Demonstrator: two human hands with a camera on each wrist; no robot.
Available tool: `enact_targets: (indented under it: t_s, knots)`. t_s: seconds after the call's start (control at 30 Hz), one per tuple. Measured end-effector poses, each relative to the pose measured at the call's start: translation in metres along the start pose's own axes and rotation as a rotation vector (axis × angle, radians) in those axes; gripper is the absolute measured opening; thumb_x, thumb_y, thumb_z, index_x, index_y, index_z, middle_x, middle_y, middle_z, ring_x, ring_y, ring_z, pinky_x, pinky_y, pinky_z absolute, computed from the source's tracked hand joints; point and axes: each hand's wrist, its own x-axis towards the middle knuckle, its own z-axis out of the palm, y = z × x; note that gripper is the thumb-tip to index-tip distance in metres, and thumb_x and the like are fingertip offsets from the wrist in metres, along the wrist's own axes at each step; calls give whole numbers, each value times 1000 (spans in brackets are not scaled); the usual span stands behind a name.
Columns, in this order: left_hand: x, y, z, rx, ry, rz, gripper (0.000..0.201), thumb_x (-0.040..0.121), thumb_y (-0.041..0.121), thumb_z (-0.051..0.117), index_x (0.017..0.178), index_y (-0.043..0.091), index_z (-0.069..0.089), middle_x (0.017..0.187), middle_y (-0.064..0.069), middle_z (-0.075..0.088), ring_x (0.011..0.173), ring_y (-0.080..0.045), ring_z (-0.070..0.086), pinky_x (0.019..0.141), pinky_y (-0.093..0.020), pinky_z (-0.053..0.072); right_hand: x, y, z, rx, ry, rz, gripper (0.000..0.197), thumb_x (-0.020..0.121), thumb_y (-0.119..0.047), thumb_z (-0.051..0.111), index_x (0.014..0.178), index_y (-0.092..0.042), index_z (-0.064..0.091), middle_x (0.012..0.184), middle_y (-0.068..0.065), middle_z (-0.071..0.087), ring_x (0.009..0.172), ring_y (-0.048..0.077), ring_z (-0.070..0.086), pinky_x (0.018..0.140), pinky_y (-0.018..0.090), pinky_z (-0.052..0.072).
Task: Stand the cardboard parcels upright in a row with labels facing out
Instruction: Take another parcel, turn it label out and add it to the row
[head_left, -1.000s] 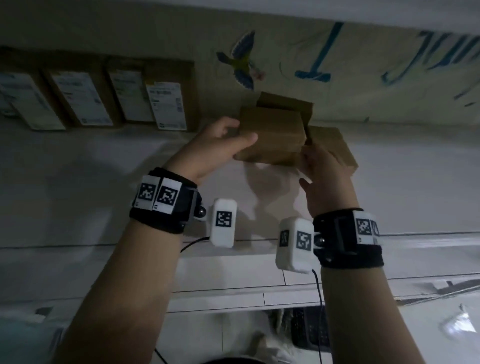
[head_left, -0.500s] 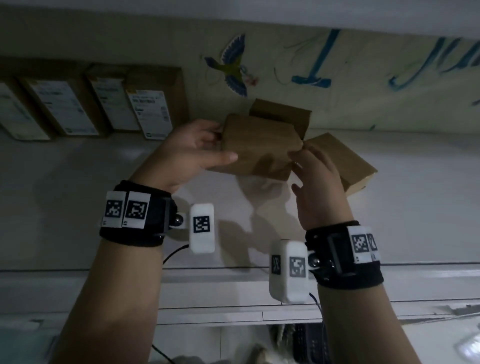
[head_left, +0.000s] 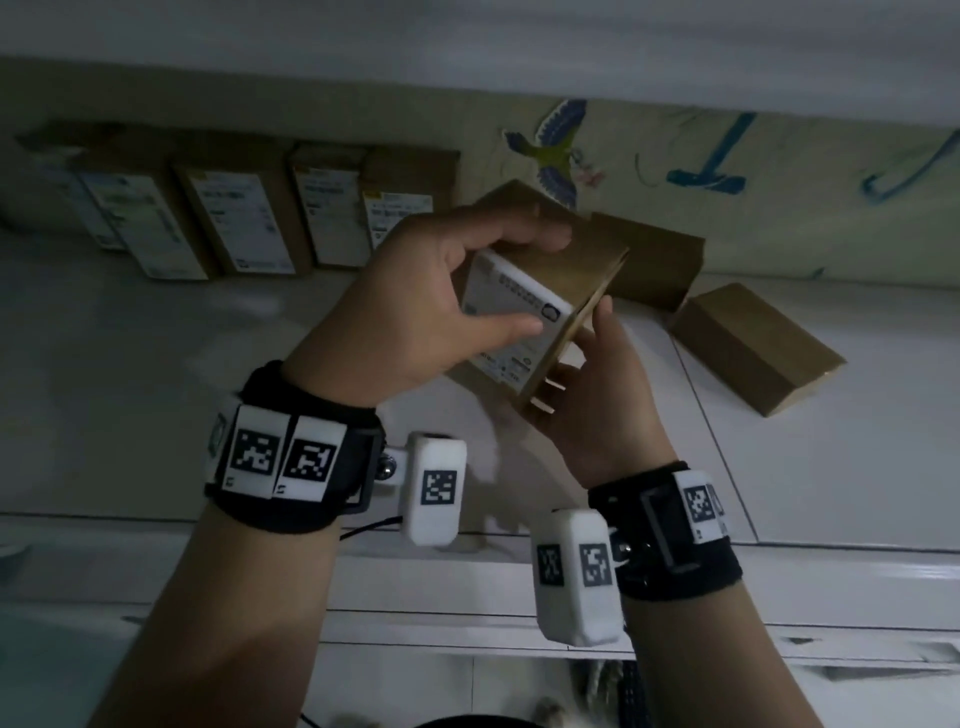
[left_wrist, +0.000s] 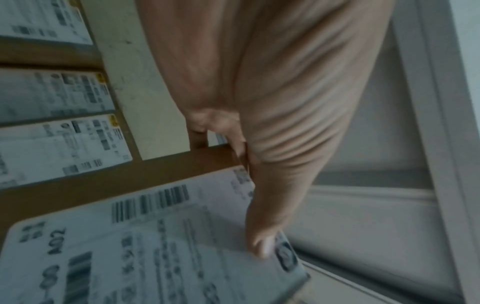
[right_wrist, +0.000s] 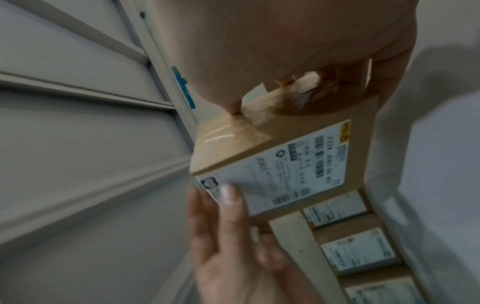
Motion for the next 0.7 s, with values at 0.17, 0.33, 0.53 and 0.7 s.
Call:
enact_targets:
  t_s: [0.17,0.33,0.53,0.7]
  knots:
    - [-24,-25,-33,76,204,-108,64,77,27,94,134,17,69,148,5,63,136,-8,60,100,-34,59,-2,7,14,-24,-25,-114,50,106,-50,51,146,-21,60,133,17,72,121,35,72,107,55,56]
    - [-53,-45,-56,49,214,-272,90,74,27,97,152,22,52,141,2,66,128,-13,66,106,-43,58,-15,18,42,-98,54,-558,77,93,-14,69,160,-22,32,155,4,54,139,20,59,118,52,47]
    - [-67,-54,-59,-162,262,-316,118,65,36,101,161,20,34,155,4,57,143,-13,55,115,-48,52,-31,22,69,-332,-174,-1134,74,77,31,48,146,7,40,157,31,45,151,39,43,125,51,36]
    - [-74,-54,-59,-156,285,-307,130,56,48,102,150,57,13,161,8,44,150,-13,46,114,-51,51,-40,32,82,-387,-276,-1124,66,74,20,50,136,-5,48,151,33,50,151,49,39,121,63,38]
